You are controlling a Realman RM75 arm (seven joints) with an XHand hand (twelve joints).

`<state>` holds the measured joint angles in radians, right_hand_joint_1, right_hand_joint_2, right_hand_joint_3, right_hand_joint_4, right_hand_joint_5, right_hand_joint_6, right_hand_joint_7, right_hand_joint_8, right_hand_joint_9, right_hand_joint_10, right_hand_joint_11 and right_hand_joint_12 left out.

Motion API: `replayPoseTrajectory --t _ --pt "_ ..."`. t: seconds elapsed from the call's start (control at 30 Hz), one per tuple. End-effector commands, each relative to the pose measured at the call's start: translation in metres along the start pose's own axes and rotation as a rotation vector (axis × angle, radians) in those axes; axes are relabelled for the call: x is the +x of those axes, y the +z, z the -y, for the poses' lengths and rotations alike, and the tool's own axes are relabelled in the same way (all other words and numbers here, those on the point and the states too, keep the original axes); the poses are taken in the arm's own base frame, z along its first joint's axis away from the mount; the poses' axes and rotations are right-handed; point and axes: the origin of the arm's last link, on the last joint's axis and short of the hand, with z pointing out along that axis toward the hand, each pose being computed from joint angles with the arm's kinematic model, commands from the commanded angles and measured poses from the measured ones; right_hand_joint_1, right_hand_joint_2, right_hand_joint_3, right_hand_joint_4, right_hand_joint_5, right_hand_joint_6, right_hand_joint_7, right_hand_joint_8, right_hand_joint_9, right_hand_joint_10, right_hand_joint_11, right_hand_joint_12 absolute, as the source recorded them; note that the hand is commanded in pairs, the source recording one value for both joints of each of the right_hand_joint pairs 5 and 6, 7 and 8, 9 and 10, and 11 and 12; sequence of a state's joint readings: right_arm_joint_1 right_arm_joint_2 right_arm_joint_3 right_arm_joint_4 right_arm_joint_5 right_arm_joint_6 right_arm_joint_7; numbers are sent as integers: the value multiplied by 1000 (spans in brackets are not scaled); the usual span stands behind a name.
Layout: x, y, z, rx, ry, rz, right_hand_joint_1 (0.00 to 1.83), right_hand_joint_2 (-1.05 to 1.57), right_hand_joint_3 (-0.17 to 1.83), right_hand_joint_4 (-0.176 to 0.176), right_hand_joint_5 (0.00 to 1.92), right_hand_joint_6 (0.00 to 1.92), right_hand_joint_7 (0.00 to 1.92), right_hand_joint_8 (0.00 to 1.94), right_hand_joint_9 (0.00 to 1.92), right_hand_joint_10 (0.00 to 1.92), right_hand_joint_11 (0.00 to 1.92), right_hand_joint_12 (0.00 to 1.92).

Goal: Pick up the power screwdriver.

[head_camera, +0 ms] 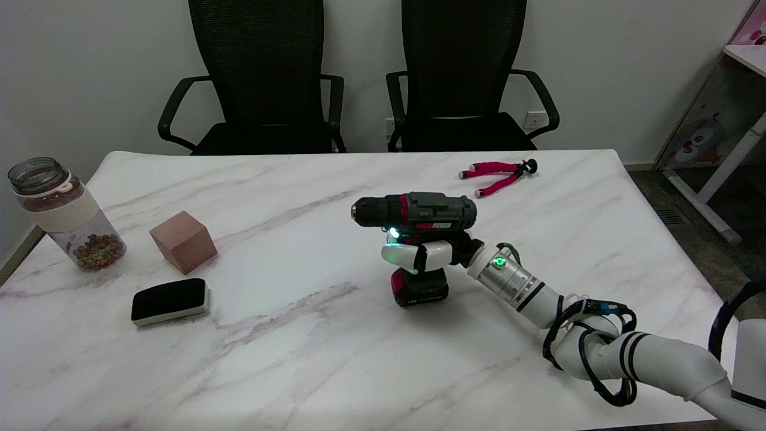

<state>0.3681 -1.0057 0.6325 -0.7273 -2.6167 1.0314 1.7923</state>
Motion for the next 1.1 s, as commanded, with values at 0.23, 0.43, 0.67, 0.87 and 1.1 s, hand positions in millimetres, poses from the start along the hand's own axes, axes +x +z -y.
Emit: replayPoseTrajectory --t 0.23,0.43,0.67,0.87,1.1 --pt "19 34 43 122 -24 -74 1013 1417 659 176 1920 1920 1920 1920 1920 1920 1920 1920" --pt "24 46 56 144 -40 -73 998 1482 648 176 1920 1920 1920 1920 1920 1920 1920 1920" --pt "34 55 70 181 -43 -104 1008 1571 652 176 1920 1920 1920 1920 1920 1920 1920 1920" --pt "48 62 91 240 -61 -152 1020 1571 656 176 1918 1918 1918 1918 1920 1920 1920 1920" --pt "62 69 121 306 -80 -176 996 1571 651 176 1870 1870 1870 1870 1920 1920 1920 1920"
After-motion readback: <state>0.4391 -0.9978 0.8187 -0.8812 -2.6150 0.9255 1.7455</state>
